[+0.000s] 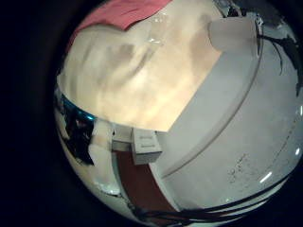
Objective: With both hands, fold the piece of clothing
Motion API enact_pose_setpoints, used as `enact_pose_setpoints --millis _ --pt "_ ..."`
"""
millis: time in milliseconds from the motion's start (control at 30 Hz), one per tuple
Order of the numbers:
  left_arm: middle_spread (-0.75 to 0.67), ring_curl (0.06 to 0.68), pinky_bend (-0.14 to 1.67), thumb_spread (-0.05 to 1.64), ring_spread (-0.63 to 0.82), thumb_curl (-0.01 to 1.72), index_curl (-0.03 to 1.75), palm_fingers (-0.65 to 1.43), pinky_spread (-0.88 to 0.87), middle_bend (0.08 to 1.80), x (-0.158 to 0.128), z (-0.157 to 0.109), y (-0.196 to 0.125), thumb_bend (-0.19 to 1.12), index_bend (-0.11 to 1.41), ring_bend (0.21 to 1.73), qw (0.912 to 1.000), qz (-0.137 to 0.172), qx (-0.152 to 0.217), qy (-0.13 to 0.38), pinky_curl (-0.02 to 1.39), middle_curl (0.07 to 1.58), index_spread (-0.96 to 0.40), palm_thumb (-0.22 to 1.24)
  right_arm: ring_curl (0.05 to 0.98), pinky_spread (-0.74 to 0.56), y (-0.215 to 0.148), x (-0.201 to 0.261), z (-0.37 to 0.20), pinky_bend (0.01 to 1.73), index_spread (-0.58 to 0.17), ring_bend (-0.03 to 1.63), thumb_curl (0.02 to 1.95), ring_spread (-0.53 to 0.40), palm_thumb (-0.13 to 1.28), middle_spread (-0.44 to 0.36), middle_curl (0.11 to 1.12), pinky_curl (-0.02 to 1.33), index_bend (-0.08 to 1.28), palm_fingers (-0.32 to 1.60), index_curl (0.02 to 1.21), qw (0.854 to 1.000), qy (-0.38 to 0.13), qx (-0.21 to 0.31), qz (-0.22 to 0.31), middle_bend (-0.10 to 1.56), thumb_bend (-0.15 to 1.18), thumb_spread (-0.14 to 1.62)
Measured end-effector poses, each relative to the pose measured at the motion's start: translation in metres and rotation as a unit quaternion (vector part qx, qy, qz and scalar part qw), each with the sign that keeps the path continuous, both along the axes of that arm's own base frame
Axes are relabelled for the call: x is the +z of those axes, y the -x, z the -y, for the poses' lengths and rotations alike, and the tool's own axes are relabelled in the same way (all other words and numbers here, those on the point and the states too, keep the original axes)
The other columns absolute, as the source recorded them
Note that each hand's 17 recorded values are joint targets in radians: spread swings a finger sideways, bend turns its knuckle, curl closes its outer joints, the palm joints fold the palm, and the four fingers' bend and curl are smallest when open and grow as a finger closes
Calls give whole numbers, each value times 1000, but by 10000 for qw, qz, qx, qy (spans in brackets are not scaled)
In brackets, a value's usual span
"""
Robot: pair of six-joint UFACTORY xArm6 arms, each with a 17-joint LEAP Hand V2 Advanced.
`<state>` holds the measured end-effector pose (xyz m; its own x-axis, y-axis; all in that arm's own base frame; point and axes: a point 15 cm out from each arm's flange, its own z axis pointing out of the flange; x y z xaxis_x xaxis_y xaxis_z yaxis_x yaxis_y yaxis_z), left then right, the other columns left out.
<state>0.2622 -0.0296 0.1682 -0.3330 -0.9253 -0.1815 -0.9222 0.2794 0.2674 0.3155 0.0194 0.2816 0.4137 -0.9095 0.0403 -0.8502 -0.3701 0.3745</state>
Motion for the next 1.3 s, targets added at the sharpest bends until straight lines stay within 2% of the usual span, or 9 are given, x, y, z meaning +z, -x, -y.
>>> enact_pose_setpoints --millis 133,233,333,400,833,933,1067,1167,1300 --pt "-508 513 1146 928 -457 578 741 1102 -631 1004 7 -5 0 25 572 1318 10000 6 7 35 614 840 -576 833 236 276 -19 -20 -5 311 -308 369 272 148 556 38 340 275 141 289 299 9999 -42 69 116 198 -39 1246" --pt "-517 522 1170 920 -452 608 804 1080 -625 1013 10 -10 2 6 571 1337 10000 -27 41 44 622 870 -609 843 247 214 -44 -37 -12 312 -300 416 265 91 482 20 347 275 135 310 282 9990 -113 135 412 218 -45 1165" --pt "-524 526 1182 918 -449 630 853 1069 -621 1015 12 -12 2 -8 561 1347 10000 -35 55 58 625 891 -630 848 256 157 -58 -60 -21 312 -291 456 271 43 472 -5 357 273 142 340 274 9980 -157 241 561 246 -32 1115" --pt "-530 528 1193 916 -447 651 911 1059 -617 1013 14 -13 2 -13 539 1355 9999 -17 65 80 627 912 -652 848 266 103 -54 -82 -28 317 -282 495 279 -12 472 -32 367 274 148 362 268 9982 -170 316 482 270 -27 1069" --pt "-549 528 1207 915 -443 707 1121 1055 -614 983 25 -12 -2 -17 422 1363 9999 7 42 139 619 977 -712 833 275 -8 -50 -157 -58 274 -294 563 305 -154 502 -102 395 249 197 469 309 9978 -145 462 461 320 -24 976" --pt "-553 527 1207 915 -442 716 1163 1058 -615 974 26 -12 -2 -16 394 1362 9999 6 50 145 616 989 -722 829 276 -91 -46 -164 -62 281 -325 604 313 -218 531 -143 413 235 226 652 329 9983 -95 416 392 369 -20 966" --pt "-559 525 1206 916 -442 726 1213 1063 -616 962 31 -13 -1 -16 361 1359 9999 -1 30 145 612 1002 -732 826 305 -339 -46 -165 -62 460 -386 708 326 -317 586 -213 447 253 226 1052 348 9985 -75 356 404 428 -9 959" --pt "-563 524 1205 916 -445 731 1246 1067 -616 953 36 -13 -2 -15 339 1357 9999 35 20 157 609 1012 -737 829 368 -495 -52 -164 -65 641 -418 797 354 -331 713 -259 522 326 406 1449 444 9979 -117 383 518 598 26 965" --pt "-568 522 1204 916 -449 737 1283 1070 -621 942 47 -12 -7 -16 309 1354 9997 141 -28 206 606 1023 -742 828 450 -478 -54 -162 -64 861 -397 961 436 -294 942 -224 612 430 642 1514 564 9976 -130 384 556 830 123 1007"
